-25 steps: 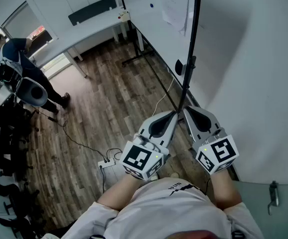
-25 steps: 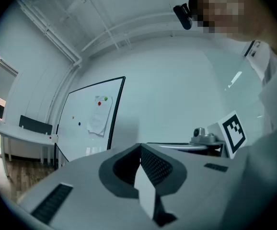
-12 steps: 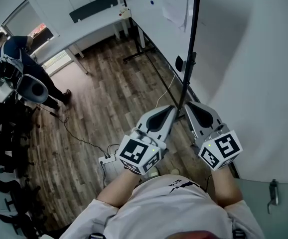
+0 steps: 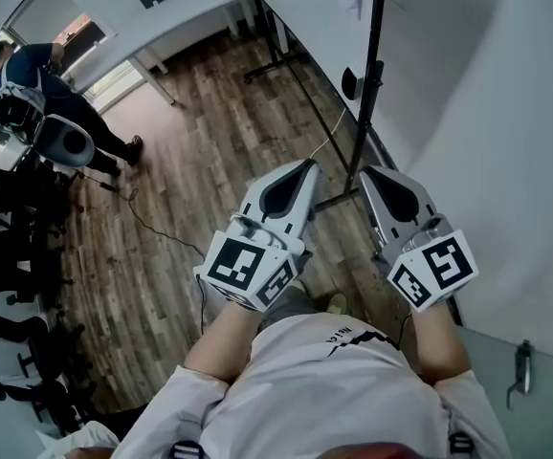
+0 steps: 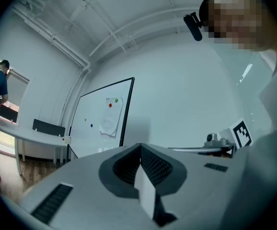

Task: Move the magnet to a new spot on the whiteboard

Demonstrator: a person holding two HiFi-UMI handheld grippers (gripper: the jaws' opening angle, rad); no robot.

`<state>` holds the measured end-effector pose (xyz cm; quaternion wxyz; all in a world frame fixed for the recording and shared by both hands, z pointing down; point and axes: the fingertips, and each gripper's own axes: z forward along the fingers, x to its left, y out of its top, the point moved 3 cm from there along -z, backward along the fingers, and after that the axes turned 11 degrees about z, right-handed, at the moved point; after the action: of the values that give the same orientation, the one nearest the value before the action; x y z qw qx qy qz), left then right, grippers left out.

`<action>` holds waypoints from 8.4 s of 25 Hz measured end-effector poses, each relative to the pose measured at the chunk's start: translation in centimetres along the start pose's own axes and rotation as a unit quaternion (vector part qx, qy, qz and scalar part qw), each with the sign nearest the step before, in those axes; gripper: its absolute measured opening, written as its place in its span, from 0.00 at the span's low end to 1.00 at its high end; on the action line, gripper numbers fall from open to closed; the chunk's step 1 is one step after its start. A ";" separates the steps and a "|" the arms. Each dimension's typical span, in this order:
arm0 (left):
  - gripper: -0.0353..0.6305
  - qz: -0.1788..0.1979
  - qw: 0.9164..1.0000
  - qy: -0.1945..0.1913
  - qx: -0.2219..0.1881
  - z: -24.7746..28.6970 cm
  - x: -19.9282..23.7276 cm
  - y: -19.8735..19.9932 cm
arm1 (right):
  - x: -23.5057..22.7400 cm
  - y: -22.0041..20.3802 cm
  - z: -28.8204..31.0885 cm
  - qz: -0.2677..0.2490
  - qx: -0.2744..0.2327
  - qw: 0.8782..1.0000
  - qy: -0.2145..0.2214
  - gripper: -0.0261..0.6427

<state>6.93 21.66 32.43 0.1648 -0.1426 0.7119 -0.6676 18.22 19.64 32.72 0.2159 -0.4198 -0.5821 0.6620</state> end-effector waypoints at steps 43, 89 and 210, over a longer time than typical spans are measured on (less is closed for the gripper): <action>0.07 0.059 0.982 -0.157 -0.086 29.6 22.0 9.4 | -14.9 4.5 27.0 -0.025 -0.006 0.998 -0.057 0.06; 0.25 0.165 0.944 -0.254 -0.130 43.5 21.9 19.6 | -22.4 8.8 33.2 -0.030 -0.024 0.999 -0.030 0.06; 0.25 0.029 0.968 -0.247 -0.038 43.8 25.2 -1.0 | -25.8 4.7 32.1 -0.003 0.004 0.989 -0.146 0.06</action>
<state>2.78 -28.67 29.97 0.3496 -0.2884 0.6778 -0.5789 7.54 -20.39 35.11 0.1319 -0.3158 -0.6058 0.7182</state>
